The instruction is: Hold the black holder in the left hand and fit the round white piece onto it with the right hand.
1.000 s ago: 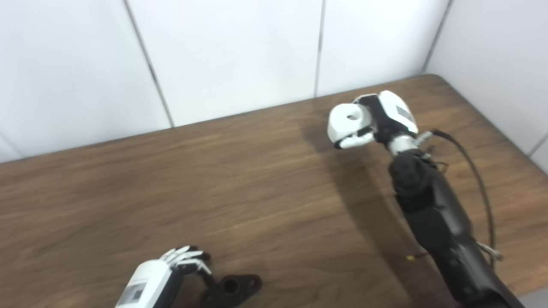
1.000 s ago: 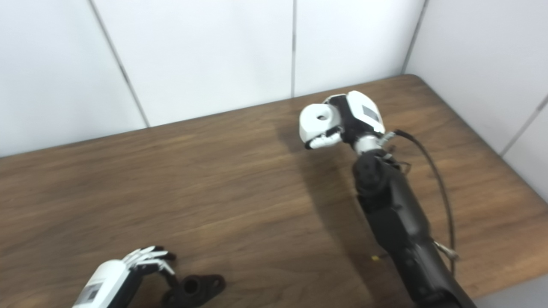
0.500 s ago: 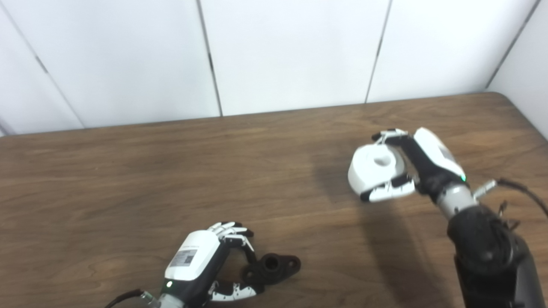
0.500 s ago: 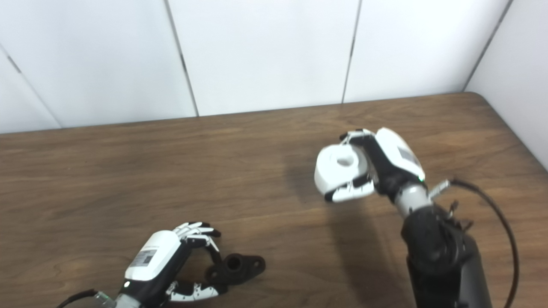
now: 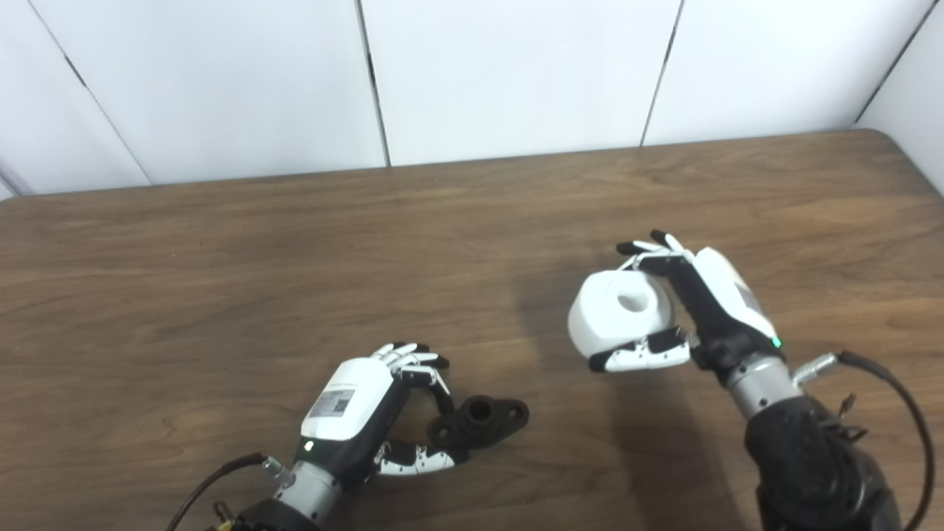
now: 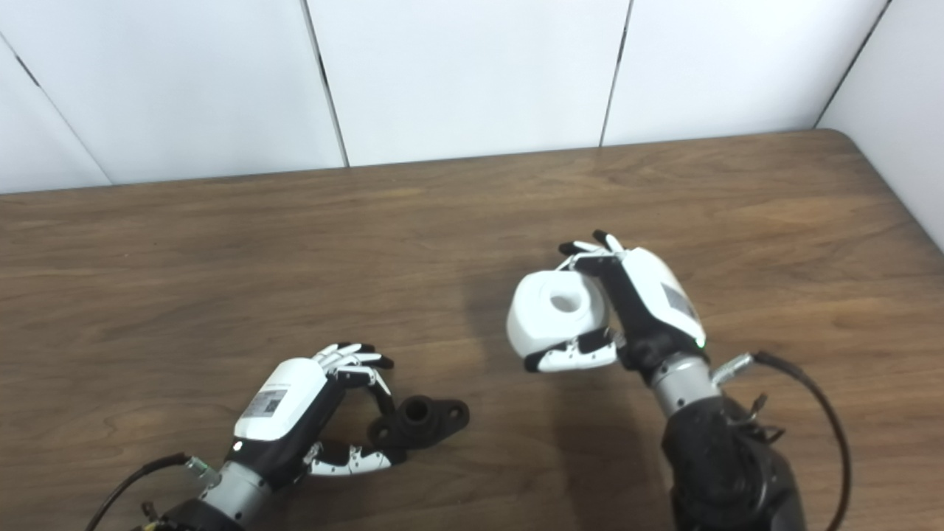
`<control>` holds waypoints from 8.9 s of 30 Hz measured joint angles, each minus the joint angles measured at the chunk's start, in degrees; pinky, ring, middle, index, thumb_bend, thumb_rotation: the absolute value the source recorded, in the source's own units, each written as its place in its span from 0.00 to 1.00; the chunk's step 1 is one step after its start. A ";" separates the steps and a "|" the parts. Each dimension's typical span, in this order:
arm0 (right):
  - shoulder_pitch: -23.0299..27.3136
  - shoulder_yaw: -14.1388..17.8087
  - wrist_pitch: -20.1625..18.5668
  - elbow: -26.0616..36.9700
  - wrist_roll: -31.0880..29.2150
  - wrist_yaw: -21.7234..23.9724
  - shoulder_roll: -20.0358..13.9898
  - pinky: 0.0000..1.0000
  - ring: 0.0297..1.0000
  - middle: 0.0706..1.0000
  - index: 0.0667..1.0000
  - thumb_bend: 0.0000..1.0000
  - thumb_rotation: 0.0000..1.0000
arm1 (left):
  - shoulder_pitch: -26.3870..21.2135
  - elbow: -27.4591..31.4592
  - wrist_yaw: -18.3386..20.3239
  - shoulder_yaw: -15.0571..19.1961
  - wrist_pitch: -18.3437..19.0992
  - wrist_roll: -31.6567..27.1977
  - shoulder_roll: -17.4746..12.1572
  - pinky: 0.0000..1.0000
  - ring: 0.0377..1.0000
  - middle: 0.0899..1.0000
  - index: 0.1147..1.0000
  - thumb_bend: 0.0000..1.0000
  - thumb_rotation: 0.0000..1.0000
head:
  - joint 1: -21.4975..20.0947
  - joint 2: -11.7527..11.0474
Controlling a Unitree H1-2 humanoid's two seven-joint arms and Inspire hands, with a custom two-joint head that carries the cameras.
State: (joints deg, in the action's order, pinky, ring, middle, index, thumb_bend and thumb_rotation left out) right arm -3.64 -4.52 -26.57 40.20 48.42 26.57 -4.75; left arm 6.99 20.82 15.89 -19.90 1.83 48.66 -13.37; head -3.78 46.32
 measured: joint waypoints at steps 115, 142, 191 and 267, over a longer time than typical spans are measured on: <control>-3.23 -13.08 15.81 -3.95 6.00 -2.72 0.42 1.00 1.00 0.84 0.45 0.52 0.14 | -2.48 1.47 2.38 -5.04 7.81 5.44 3.03 0.92 0.90 0.79 0.42 0.52 0.05 | 2.99 3.60; -4.08 -12.13 15.02 -2.55 8.39 -0.99 -2.13 1.00 0.98 0.83 0.45 0.52 0.14 | -2.55 1.54 2.62 -5.11 8.45 5.44 3.02 0.93 0.90 0.80 0.42 0.52 0.05 | 2.99 3.78; -1.56 -16.88 15.69 -3.09 14.94 2.12 -2.10 1.00 0.97 0.83 0.53 0.74 0.24 | -2.74 1.93 3.11 -5.66 9.09 6.25 3.70 0.93 0.91 0.80 0.42 0.52 0.05 | 3.08 4.31; 14.77 -7.06 4.08 5.50 12.49 40.29 -7.55 1.00 1.00 1.00 0.91 1.00 0.47 | -5.20 -0.84 2.68 -6.84 8.99 6.36 4.58 0.91 0.90 0.79 0.42 0.52 0.05 | 4.31 2.72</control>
State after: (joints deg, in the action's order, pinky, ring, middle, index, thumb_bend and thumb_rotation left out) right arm 11.13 -11.58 -22.49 45.71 60.91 66.86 -12.30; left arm 1.79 19.98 18.57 -26.74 10.82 55.02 -8.78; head 0.53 49.04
